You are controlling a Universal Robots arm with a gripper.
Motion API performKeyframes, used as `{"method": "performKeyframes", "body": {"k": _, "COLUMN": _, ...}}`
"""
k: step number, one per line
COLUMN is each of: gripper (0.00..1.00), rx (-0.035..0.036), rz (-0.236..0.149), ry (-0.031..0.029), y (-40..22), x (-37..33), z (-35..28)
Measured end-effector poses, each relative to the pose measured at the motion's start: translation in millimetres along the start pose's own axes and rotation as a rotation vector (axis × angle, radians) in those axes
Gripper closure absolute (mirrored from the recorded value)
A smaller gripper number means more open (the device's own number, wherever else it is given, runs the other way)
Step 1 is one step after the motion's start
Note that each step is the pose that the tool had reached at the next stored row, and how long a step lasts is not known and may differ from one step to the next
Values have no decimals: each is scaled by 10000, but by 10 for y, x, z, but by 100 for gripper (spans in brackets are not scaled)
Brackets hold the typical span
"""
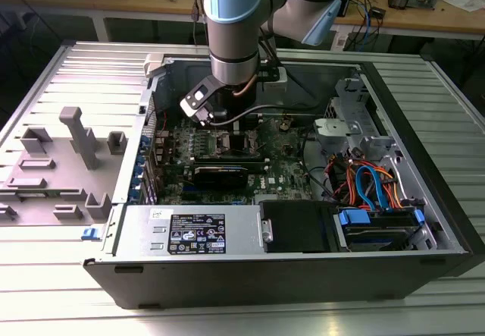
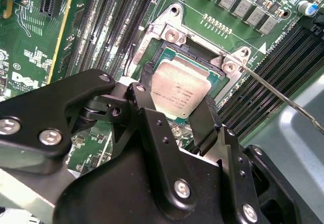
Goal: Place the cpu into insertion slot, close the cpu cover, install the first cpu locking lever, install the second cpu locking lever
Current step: 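Place the cpu into insertion slot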
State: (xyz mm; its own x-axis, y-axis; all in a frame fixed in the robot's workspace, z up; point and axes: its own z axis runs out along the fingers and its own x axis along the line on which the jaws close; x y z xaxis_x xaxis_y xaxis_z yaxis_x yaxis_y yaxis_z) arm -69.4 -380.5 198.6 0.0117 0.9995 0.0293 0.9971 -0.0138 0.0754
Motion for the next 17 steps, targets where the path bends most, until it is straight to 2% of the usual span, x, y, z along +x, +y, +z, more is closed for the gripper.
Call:
{"method": "performKeyframes", "body": {"k": 6, "gripper": 46, "rx": 12, "rz": 0, "ry": 2, "y": 1, "x": 0, "z": -20}}
{"method": "performKeyframes", "body": {"k": 8, "gripper": 46, "rx": 15, "rz": 5, "ry": 64, "y": 1, "x": -1, "z": -15}}
{"method": "performKeyframes", "body": {"k": 9, "gripper": 46, "rx": 15, "rz": 7, "ry": 72, "y": 0, "x": -1, "z": -13}}
{"method": "performKeyframes", "body": {"k": 17, "gripper": 46, "rx": 15, "rz": 6, "ry": 74, "y": -1, "x": -9, "z": 6}}
